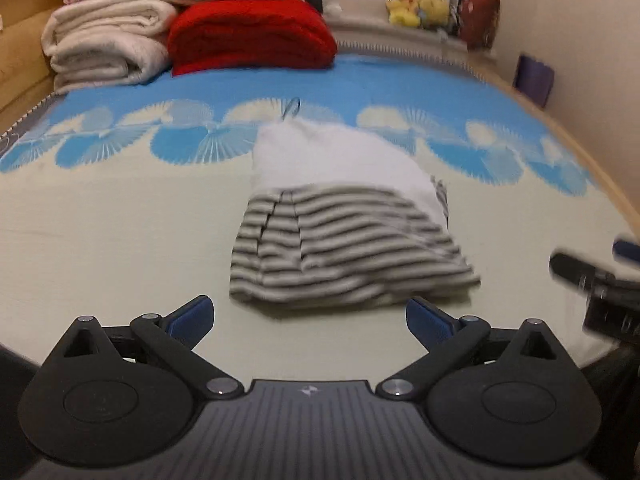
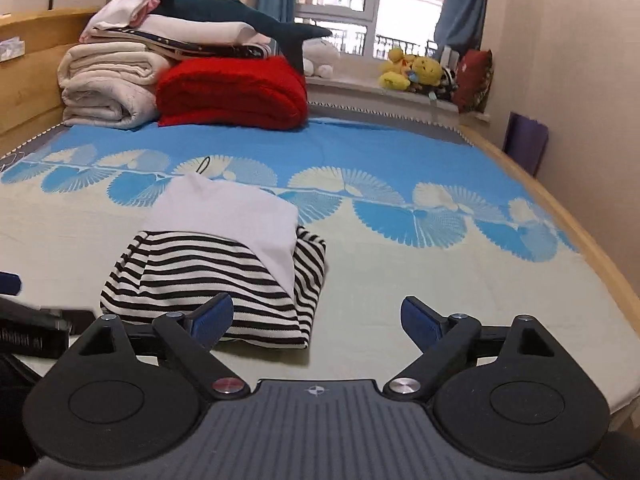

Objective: Fold small clothes

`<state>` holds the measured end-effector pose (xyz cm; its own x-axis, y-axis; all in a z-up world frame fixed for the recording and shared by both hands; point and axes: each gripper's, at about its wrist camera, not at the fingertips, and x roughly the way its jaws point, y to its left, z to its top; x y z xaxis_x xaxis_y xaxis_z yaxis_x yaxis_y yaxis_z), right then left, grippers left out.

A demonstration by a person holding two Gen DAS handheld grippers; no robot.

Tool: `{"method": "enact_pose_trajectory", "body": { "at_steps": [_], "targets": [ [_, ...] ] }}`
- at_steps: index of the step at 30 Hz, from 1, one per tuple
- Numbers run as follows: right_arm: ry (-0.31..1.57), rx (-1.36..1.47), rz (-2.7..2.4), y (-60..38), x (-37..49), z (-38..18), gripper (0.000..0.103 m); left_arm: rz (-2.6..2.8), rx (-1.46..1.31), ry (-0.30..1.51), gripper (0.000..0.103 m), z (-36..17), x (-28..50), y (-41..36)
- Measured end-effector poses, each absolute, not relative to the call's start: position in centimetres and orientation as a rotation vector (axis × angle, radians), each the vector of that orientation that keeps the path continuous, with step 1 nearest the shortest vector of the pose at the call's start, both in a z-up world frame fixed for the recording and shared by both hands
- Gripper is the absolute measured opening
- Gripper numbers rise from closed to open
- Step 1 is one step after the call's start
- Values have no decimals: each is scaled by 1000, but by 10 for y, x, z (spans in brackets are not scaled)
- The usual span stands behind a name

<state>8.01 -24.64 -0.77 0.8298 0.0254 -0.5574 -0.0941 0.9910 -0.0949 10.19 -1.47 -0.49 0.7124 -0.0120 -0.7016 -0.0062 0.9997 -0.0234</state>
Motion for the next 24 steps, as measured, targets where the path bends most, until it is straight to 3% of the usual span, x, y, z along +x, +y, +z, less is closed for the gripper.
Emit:
{"method": "enact_pose_trajectory", "body": {
  "at_steps": [24],
  "targets": [
    [694,-55,128,-227,117,-31,91,9,-47,807,102,-19,126,-7]
  ]
}}
